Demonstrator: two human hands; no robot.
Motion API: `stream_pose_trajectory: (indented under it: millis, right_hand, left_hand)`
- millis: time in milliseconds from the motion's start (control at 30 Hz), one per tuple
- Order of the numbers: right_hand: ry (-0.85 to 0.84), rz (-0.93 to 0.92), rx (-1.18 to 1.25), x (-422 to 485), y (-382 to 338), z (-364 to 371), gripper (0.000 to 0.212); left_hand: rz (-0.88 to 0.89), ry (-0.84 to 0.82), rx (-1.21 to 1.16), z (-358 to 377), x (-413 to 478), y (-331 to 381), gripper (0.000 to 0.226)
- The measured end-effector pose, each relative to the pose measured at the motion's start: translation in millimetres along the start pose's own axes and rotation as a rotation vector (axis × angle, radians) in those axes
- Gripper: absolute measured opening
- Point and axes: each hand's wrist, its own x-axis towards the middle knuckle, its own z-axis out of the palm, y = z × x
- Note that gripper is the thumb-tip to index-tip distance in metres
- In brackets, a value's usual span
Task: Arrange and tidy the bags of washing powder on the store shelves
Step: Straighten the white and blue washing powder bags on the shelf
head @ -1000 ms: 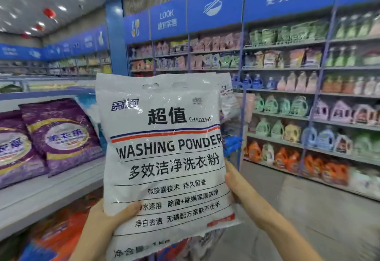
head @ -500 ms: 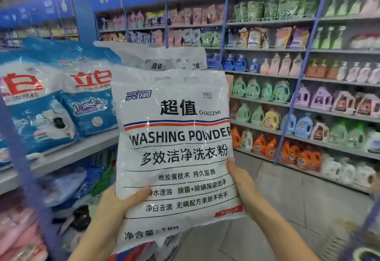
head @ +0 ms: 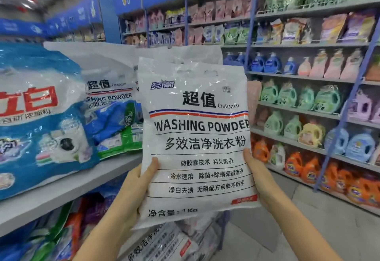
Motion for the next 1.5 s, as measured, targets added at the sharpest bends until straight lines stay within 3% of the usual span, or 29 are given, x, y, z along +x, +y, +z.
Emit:
stream_pose_trajectory:
  millis: [233, 433, 533, 667, 833, 933, 1033, 1133, 1300, 1500]
  right_hand:
    - [-0.185, -0.086, -0.031, 167, -4, -49, 0.05]
    - [-0.34, -0.134, -0.058, 304, -32, -59, 0.047]
    - [-0.419, -0.145, -0.126, 350, -48, -40, 0.063]
    - [-0.601, -0.139, -0.12, 390, -59, -5, 0.058]
    - [-0.684, -0.18, -0.188, 416, -59, 31, 0.088]
    - [-0.674, -0.201, -0.228, 417, -48, 50, 0.094]
    - [-0.611, -0.308, -0.276, 414, -37, 64, 0.068]
    - [-0.535, -0.307, -0.312, 419, -32, 71, 0.055]
    - [-0.469, -0.337, -0.319, 437, -37, 71, 0.049]
    - [-0.238, -0.277, -0.484, 460, -38, 83, 0.046]
  left_hand:
    - [0.08, 0.115, -0.004, 61, 95, 0, 0.063]
    - [0.13, 0.331, -0.027, 106, 178, 24, 0.059]
    - [0.15, 0.452, -0.008, 101, 212, 41, 0.049]
    - [0.106, 0.586, -0.012, 82, 240, 58, 0.042]
    - [0.089, 0.743, -0.004, 56, 254, 69, 0.036]
    - [0.065, 0.847, 0.021, 43, 257, 67, 0.035]
    - [0.035, 0.908, 0.052, 38, 261, 65, 0.039]
    - [0.048, 0.947, 0.061, 39, 271, 66, 0.034]
    - [0.092, 0.959, 0.087, 43, 295, 79, 0.031]
    - [0.161, 0.972, 0.05, 50, 327, 79, 0.031]
